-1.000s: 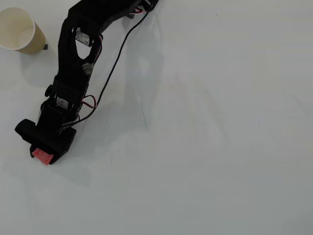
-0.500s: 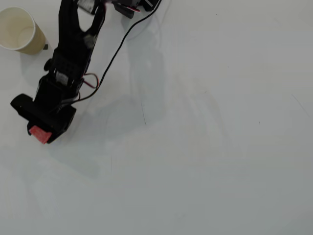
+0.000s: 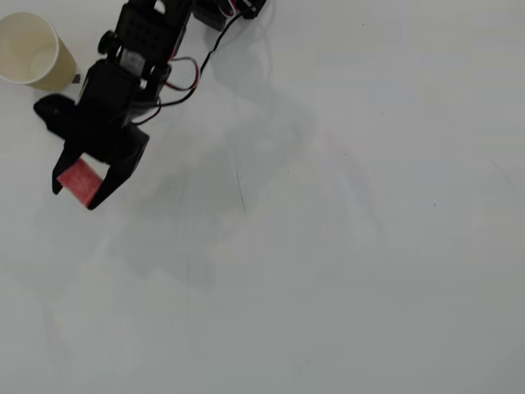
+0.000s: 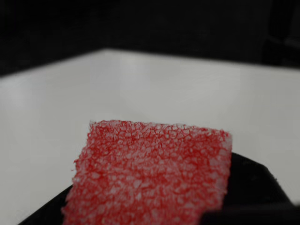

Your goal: Pick up the cube and drop it in the cup.

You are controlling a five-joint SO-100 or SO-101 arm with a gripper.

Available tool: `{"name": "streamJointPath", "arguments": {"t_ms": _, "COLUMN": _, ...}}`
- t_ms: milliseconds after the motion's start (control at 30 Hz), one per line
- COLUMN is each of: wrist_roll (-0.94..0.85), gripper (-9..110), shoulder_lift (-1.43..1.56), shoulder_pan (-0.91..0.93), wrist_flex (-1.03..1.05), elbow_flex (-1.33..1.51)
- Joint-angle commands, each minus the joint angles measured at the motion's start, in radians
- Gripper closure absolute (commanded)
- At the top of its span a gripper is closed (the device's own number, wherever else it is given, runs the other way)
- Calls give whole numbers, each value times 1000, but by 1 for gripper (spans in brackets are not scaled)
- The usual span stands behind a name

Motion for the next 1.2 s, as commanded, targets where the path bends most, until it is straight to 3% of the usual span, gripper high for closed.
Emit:
{"name": "streamJointPath", "arguments": {"t_ms": 0, "wrist_roll": -17, "gripper": 90, "shoulder_lift": 219, "shoulder_pan": 37, "wrist_flex": -32, "elbow_flex": 20}}
{"name": "streamJointPath", "arguments": {"t_ms": 700, "wrist_roll": -17, "gripper": 91, "shoulder_lift": 592, "shoulder_pan": 287, "wrist_flex": 5, "elbow_flex": 225}}
{"name": "streamJointPath", "arguments": {"t_ms": 1167, "wrist_roll": -11, "gripper": 91, "shoulder_lift": 522, "shoulder_pan": 456, "wrist_flex": 302, "elbow_flex": -43}}
